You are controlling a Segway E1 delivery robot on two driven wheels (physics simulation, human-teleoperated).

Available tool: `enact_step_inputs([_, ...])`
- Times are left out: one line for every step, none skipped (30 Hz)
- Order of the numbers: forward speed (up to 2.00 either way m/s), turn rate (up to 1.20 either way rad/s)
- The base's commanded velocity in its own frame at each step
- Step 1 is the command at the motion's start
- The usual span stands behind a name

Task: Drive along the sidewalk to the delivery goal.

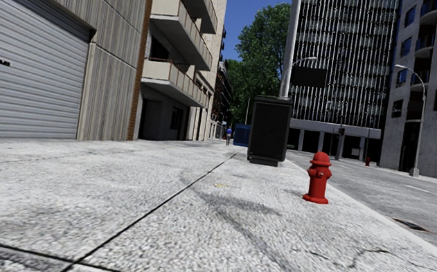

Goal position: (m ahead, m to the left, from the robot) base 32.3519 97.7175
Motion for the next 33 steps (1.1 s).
enact_step_inputs([1.69, 0.00])
enact_step_inputs([1.82, 0.00])
enact_step_inputs([1.93, 0.00])
enact_step_inputs([2.00, 0.00])
enact_step_inputs([2.00, 0.00])
enact_step_inputs([2.00, 0.00])
enact_step_inputs([2.00, 0.00])
enact_step_inputs([2.00, 0.00])
enact_step_inputs([2.00, 0.00])
enact_step_inputs([2.00, 0.00])
enact_step_inputs([2.00, 0.00])
enact_step_inputs([2.00, 0.00])
enact_step_inputs([2.00, 0.00])
enact_step_inputs([2.00, 0.00])
enact_step_inputs([2.00, 0.00])
enact_step_inputs([2.00, 0.00])
enact_step_inputs([2.00, 0.00])
enact_step_inputs([2.00, 0.00])
enact_step_inputs([2.00, 0.00])
enact_step_inputs([2.00, 0.00])
enact_step_inputs([2.00, 0.00])
enact_step_inputs([2.00, 0.00])
enact_step_inputs([2.00, 0.00])
enact_step_inputs([2.00, 0.00])
enact_step_inputs([2.00, 0.00])
enact_step_inputs([2.00, 0.00])
enact_step_inputs([2.00, 0.00])
enact_step_inputs([2.00, 0.00])
enact_step_inputs([2.00, 0.00])
enact_step_inputs([2.00, 0.00])
enact_step_inputs([2.00, 0.00])
enact_step_inputs([2.00, 0.00])
enact_step_inputs([2.00, 0.00])
